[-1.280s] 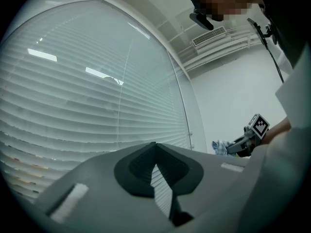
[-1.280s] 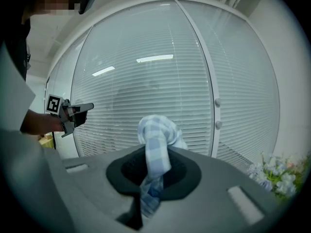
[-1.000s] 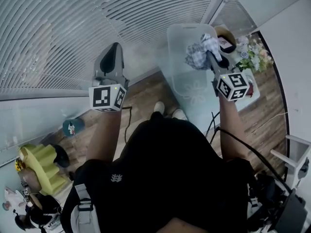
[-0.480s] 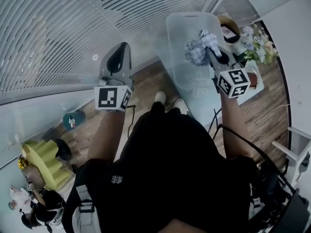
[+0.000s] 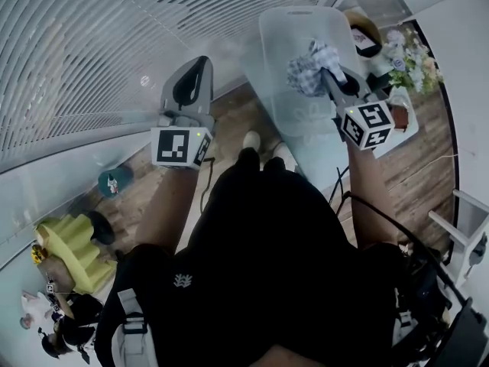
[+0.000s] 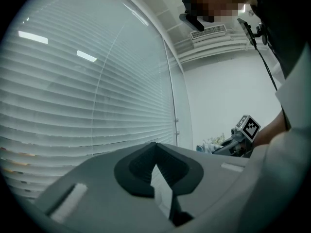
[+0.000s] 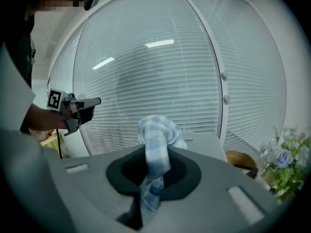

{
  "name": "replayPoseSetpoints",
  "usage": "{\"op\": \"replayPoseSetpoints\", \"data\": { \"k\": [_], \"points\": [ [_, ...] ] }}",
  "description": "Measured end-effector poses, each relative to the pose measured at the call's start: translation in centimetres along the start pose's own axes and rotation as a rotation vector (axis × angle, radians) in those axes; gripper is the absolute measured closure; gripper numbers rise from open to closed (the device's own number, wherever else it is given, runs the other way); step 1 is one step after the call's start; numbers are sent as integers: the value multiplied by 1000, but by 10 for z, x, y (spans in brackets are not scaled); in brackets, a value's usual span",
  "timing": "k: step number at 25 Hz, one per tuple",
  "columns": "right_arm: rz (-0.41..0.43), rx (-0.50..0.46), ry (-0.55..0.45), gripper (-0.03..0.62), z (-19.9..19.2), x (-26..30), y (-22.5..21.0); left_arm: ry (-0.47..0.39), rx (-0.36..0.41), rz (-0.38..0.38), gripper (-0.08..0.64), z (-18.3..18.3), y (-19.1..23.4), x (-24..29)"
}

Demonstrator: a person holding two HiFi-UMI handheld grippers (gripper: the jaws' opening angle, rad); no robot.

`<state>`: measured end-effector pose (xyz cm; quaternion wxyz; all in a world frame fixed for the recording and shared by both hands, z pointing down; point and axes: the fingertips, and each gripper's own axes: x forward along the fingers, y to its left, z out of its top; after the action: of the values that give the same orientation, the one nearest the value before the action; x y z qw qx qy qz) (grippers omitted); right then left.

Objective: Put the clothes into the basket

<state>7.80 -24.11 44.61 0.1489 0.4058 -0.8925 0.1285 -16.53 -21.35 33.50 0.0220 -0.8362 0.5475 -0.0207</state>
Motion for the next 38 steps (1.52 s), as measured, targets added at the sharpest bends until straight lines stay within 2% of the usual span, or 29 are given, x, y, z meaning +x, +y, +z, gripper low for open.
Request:
{"op": "replayPoseSetpoints", "data": {
  "k": [10,15,23,38],
  "points": [
    [35,20,70,551,-35,32,9,38,-32,-52,555,-40,-5,13],
    [57,49,82,550,-38,45,14,45,-56,-59,555,-48,0,16],
    [66,68,123,551,-51,55,8,81,-109,-42,555,-70,2,18],
    [64,86,164,551,-65,78,-3,119,-118,-27,555,-89,17,26]
  ]
}}
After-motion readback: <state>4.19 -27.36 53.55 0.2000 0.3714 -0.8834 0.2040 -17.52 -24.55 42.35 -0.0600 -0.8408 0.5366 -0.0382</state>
